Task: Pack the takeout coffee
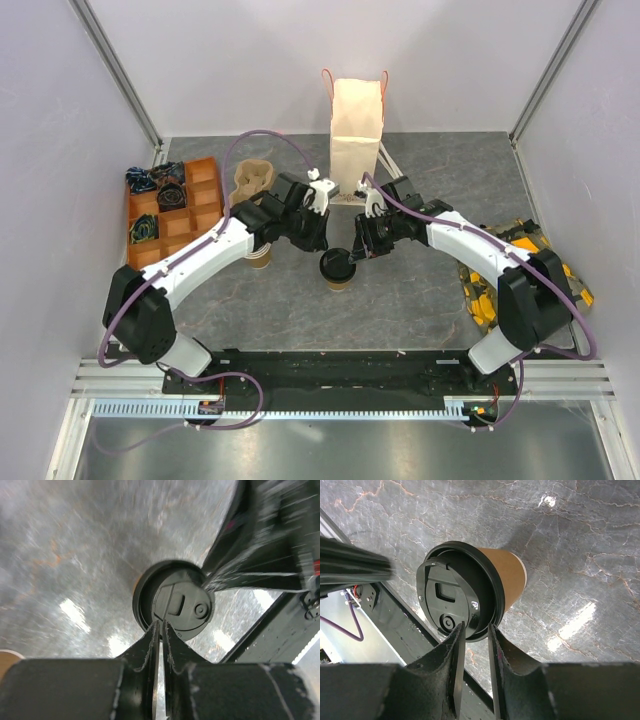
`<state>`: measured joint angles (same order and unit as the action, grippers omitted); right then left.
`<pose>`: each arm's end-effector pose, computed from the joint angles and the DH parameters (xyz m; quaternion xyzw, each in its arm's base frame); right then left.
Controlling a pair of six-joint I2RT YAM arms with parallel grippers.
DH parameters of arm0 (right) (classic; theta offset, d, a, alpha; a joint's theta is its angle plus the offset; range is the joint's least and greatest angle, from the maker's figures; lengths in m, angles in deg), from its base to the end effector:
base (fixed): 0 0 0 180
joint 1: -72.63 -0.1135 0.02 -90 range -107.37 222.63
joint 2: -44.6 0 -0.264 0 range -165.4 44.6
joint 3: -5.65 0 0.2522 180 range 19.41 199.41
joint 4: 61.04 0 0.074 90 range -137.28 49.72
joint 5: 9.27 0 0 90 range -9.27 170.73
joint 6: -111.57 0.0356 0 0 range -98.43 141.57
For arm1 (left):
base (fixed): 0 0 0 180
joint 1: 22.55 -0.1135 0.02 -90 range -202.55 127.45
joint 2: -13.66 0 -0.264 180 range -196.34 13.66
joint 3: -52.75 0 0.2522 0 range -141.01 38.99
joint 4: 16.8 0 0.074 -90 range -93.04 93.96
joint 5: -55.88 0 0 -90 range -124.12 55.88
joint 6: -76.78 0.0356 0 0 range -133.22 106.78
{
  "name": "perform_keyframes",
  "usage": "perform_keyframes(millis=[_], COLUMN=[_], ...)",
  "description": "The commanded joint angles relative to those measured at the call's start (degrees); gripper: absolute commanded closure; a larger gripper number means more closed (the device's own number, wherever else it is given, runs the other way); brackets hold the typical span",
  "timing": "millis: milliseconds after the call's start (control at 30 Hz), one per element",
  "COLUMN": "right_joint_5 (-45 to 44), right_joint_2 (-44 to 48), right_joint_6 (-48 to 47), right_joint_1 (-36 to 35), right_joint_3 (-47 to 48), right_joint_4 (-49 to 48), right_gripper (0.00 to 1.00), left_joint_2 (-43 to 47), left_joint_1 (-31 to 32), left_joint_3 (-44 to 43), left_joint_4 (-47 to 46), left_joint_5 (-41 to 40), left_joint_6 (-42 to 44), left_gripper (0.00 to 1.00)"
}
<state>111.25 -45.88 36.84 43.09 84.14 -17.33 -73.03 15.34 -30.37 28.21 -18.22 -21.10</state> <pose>0.2764 0.1774 0.2386 -0.1915 0.9051 0.3409 0.1671 0.2529 -0.2092 0.2802 0.2871 0.8821 -0.2554 0.2724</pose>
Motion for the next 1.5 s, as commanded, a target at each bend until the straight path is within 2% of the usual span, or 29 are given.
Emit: perform_keyframes(millis=[0,267,600,933,1033,1233,1467], right_joint_5=[0.1,0.1,-1.0,-1.0,0.4,2.5,3.7], right_joint_2=[-0.4,-0.8,-1.7,-1.0,0.0,3.9,8.0], right_joint_6=[0.8,0.9,0.4,-0.1,-0.3,-0.8,0.6], right_joint_1=[-0.4,-0.3,-0.3,-0.4,-0.4,-0.3,-0.5], right_joint_3=[0.6,0.3,-0.8,0.3,2.2,4.1,1.8], right_joint_4=[-1.6,-1.8,-1.9,-1.6,-1.2,-0.6,0.4], right_gripper=[0.68,0.69,0.74,0.77,0.75,0.63,0.66], left_joint_2=[3.6,1.3,-5.8,1.7,3.8,3.9,1.6], left_joint_1=[0.3,0.6,1.1,1.0,1.0,1.0,1.1], left_joint_3=[-4.1,-0.7,4.9,1.1,0.2,0.4,1.6], left_joint_4=[0.7,-0.6,-0.8,-0.6,-0.8,-0.9,-4.7], left_joint_5=[-1.4,-0.2,0.9,2.4,4.9,8.2,12.5], left_joint_6=[3.9,3.2,2.5,0.4,-0.9,-2.7,-5.6], left_gripper=[0.88,0.88,0.89,0.88,0.86,0.84,0.83])
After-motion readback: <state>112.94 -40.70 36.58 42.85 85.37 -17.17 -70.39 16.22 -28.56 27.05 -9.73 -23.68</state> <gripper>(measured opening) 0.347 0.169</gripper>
